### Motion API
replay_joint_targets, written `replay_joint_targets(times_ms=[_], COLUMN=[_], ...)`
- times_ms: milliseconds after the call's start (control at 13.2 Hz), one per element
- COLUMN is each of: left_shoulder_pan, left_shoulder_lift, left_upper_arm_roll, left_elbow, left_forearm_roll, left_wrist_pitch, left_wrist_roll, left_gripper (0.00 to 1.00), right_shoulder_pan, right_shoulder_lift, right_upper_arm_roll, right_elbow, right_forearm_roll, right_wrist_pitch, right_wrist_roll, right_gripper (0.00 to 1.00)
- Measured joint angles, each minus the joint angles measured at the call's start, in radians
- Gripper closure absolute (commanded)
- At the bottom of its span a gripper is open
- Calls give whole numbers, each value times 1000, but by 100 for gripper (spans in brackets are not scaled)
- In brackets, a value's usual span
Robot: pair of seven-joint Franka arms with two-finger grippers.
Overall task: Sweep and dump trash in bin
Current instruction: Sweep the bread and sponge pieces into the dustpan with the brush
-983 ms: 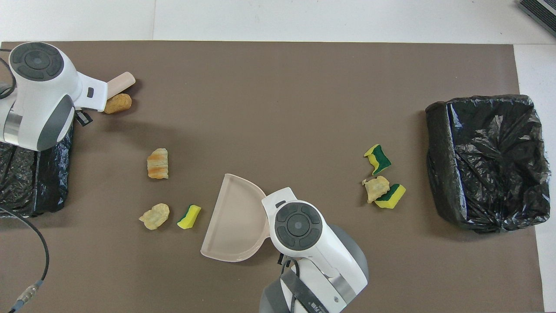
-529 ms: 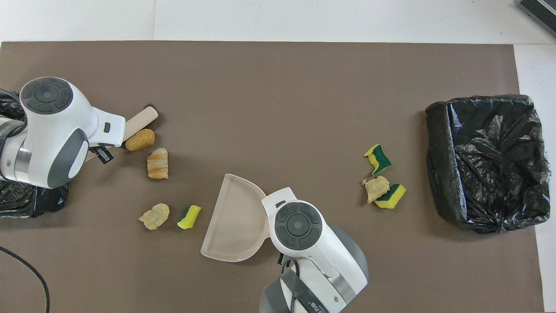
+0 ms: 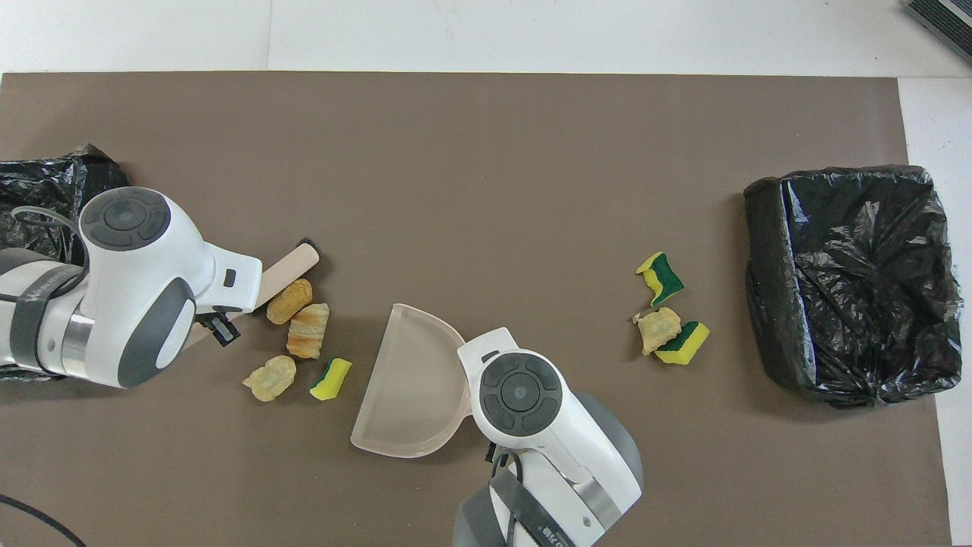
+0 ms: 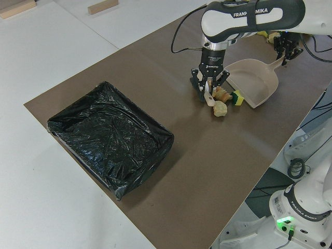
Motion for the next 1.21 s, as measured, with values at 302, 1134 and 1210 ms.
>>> replay_joint_targets(times_ms=[302, 1134, 1210], left_shoulder_pan=[-57, 6, 6], left_shoulder_lift=[-47, -419, -441], left_upper_arm_roll=[2, 31, 30], left_elbow=[-1, -424, -457], left_forearm_roll=[-75, -130, -160], left_wrist_pitch=[-70, 38, 58], left_wrist_roll=[-149, -665, -665], left_gripper=[100, 100, 100], right_shoulder_pan=[0, 0, 0], right_shoulder_lift=[1, 2, 2], right_upper_arm_roll=[0, -1, -1], right_elbow=[-2, -2, -2], right_forearm_roll=[0, 0, 0], right_wrist_pitch=[0, 0, 0], right_wrist_roll=[0, 0, 0], right_gripper=[100, 100, 100])
